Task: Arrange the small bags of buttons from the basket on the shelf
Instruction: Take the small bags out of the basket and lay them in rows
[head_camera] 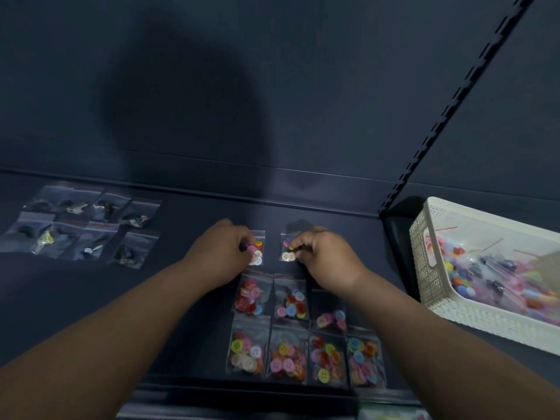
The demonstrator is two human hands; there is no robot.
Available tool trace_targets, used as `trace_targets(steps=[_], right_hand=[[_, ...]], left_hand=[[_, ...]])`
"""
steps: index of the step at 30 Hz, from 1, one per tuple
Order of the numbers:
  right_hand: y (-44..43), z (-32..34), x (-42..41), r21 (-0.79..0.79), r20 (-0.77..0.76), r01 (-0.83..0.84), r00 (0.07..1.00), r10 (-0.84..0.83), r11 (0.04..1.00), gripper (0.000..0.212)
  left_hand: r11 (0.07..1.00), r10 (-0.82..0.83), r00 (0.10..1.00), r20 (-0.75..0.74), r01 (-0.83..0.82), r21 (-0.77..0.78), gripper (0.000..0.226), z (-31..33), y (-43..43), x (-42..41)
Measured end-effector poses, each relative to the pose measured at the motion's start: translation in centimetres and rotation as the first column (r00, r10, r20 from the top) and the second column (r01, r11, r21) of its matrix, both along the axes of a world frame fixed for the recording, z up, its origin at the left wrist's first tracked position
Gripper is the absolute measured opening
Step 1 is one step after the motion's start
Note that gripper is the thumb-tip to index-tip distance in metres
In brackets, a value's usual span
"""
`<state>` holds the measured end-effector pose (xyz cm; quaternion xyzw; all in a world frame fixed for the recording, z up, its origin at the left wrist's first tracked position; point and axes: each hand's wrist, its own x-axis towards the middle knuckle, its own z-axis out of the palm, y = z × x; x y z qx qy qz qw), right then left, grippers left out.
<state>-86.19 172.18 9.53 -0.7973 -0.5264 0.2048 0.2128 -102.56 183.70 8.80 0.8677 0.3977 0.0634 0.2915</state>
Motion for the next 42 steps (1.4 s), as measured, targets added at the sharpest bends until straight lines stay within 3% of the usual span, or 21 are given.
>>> trace_targets(steps=[12,16,20,33,37,42], right_hand=[[-0.3,0.1,0.0,-0.021,-0.004,-0.062,0.998,0.062,0.998,0.019],[0.2,0.3,-0.1,-0.007,0.003,-0.056,0.998,0.056,0.998,0.008],[0.4,0.1,-0.2,-0.018,0.017,-0.069,0.997,0.069,0.997,0.018],[0.2,0.0,-0.7,-0.016,0.068,-0.019,0.998,0.020,1.000,0.015],[-0.7,1.1,-0.2,0.044,0.046,0.008,0.999,-0.011,0.999,0.018],[-4.1,6.2,2.7,0.260,0.018,0.075,0.996,-0.083,0.963,0.019]], left_hand=[[0.998,-0.056,0.998,0.010,0.056,0.014,0.014,-0.4,0.2,0.8],[0.998,-0.057,0.998,0.008,0.057,0.032,0.016,-0.5,0.1,1.1],[0.998,-0.056,0.998,0.009,0.055,0.035,0.017,-0.5,0.0,1.1],[0.999,-0.044,0.999,-0.026,0.044,0.019,0.014,0.3,-0.6,0.9],[1.000,-0.004,1.000,0.005,0.003,0.014,0.019,0.9,-0.8,1.2],[0.996,0.029,0.986,0.165,-0.042,0.079,0.031,3.6,-2.0,3.9]])
